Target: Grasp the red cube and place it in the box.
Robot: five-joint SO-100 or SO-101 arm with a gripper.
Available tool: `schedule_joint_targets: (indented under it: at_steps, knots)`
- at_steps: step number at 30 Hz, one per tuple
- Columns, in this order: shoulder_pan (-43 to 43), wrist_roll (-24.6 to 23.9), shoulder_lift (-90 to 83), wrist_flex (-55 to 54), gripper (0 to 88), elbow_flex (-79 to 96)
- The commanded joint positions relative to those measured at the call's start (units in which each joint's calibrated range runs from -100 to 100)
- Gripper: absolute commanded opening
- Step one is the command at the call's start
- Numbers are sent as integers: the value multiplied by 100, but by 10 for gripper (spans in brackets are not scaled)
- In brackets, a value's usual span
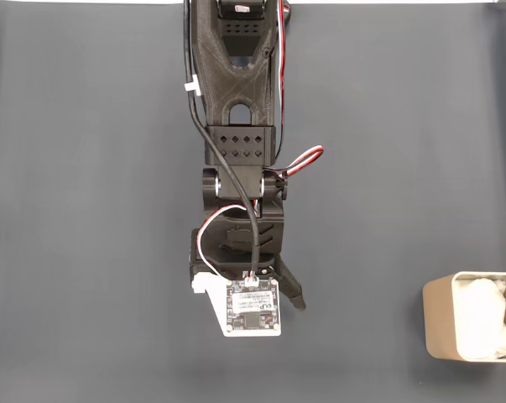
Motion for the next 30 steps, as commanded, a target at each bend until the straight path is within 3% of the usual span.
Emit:
schedule_joint_targets:
  at_steps: [1, 21, 30]
  knots:
    - [-63, -68, -25, -99, 377, -2]
    - [-85, -78, 122, -214, 367, -2]
    - [-92, -39, 61, -214, 161, 7]
